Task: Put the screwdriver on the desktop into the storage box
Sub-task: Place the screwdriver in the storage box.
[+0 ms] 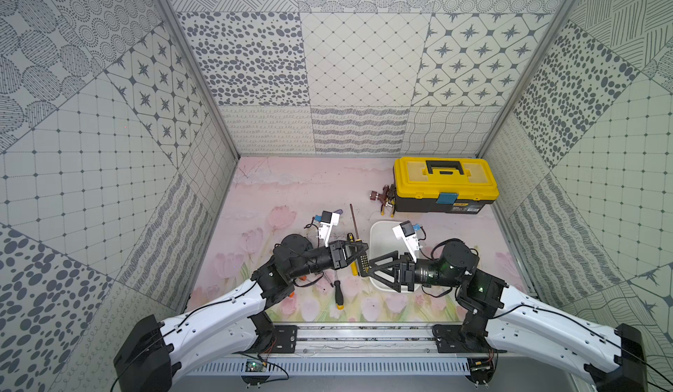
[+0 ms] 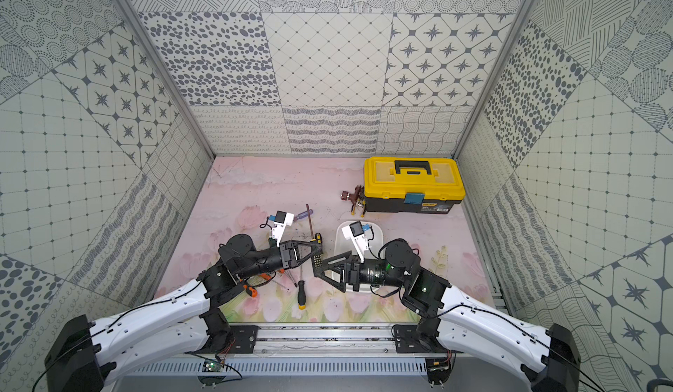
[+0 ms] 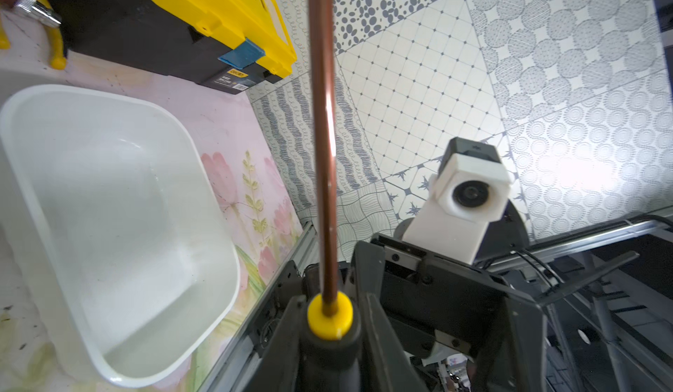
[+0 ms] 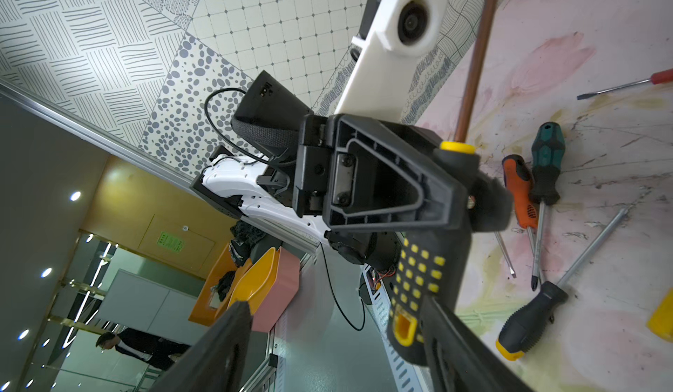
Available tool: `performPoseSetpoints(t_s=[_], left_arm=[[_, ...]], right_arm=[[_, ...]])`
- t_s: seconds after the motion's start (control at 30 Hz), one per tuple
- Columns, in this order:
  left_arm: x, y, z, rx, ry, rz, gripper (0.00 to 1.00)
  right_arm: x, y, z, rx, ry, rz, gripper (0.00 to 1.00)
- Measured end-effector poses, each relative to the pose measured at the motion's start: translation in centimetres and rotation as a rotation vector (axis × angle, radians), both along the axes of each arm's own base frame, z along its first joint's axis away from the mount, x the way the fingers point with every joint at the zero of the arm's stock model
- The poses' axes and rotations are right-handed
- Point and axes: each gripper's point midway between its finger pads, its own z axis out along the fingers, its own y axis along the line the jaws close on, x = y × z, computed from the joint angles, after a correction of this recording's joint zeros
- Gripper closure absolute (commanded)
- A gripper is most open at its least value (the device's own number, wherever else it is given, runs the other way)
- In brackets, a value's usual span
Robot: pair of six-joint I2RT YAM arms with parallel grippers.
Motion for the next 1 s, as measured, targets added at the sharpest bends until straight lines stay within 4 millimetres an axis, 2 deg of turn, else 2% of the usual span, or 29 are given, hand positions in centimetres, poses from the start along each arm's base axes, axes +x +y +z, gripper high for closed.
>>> performPoseSetpoints(t_s=[0.17, 0.23, 0.5, 0.73, 0.93, 1.0], left_arm=[[-1.2, 0.2, 2.4, -0.072, -0.072, -0.046, 1.0], [-1.4, 0.2, 2.9, -0.088, -0.091, -0.058, 1.0], [-1.9, 0.0, 3.3, -0.117, -0.115, -0.092, 1.0], [-1.9, -0.2, 3.4, -0.133, -0.122, -0.102, 1.0], [-1.6, -0.4, 2.8, -0.124, -0.111, -0.101, 1.0], [-1.6, -0.4, 2.7, -0.122, -0.109, -0.098, 1.0]], right_arm=[[0.4, -0.3, -2.3, -0.047, 0.039, -0.015, 0.2], [0.3, -0.2, -2.8, -0.054, 0.054, -0.01, 0.23], [-0.4, 0.6, -2.0, 0.012, 0.067, 0.06, 0.31], [-1.0, 1.0, -0.9, 0.063, 0.058, 0.098, 0.52], [-1.4, 1.5, -1.2, 0.062, 0.066, 0.122, 0.58], [-1.5, 1.7, -1.4, 0.055, 0.069, 0.127, 0.69]])
